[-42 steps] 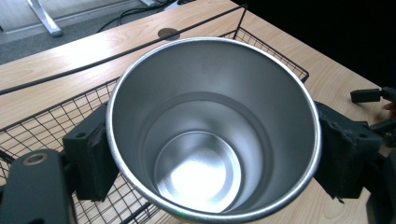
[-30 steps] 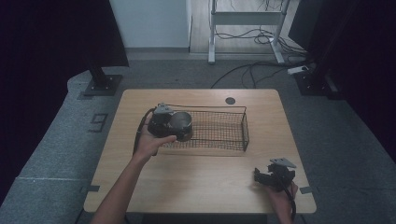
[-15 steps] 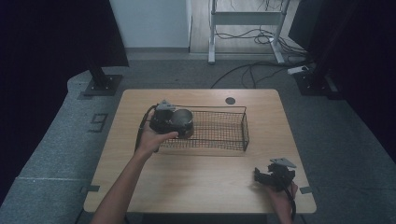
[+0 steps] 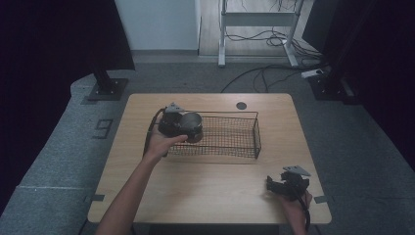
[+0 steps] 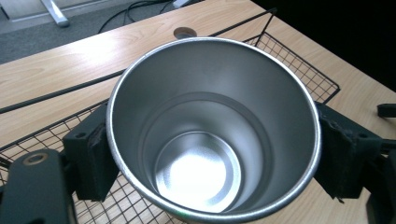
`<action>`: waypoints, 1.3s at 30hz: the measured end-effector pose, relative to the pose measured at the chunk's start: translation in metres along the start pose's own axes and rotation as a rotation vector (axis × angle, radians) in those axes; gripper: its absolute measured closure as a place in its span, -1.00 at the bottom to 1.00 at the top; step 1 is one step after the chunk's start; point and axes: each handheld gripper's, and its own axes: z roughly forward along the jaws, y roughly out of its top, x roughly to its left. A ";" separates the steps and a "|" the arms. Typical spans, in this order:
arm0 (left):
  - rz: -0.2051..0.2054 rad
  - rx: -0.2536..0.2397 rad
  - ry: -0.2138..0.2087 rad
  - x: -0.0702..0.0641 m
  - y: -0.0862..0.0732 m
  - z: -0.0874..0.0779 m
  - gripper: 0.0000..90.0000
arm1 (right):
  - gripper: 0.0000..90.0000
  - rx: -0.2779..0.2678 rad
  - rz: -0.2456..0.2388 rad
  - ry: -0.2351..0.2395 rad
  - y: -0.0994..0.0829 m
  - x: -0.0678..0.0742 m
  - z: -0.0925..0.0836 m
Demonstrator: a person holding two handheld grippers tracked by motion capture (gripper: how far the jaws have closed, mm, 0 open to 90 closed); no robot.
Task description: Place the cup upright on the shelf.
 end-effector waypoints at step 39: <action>-0.014 0.060 0.028 0.008 -0.004 0.053 -0.66 | -0.91 -0.004 0.001 -0.002 -0.001 0.001 -0.001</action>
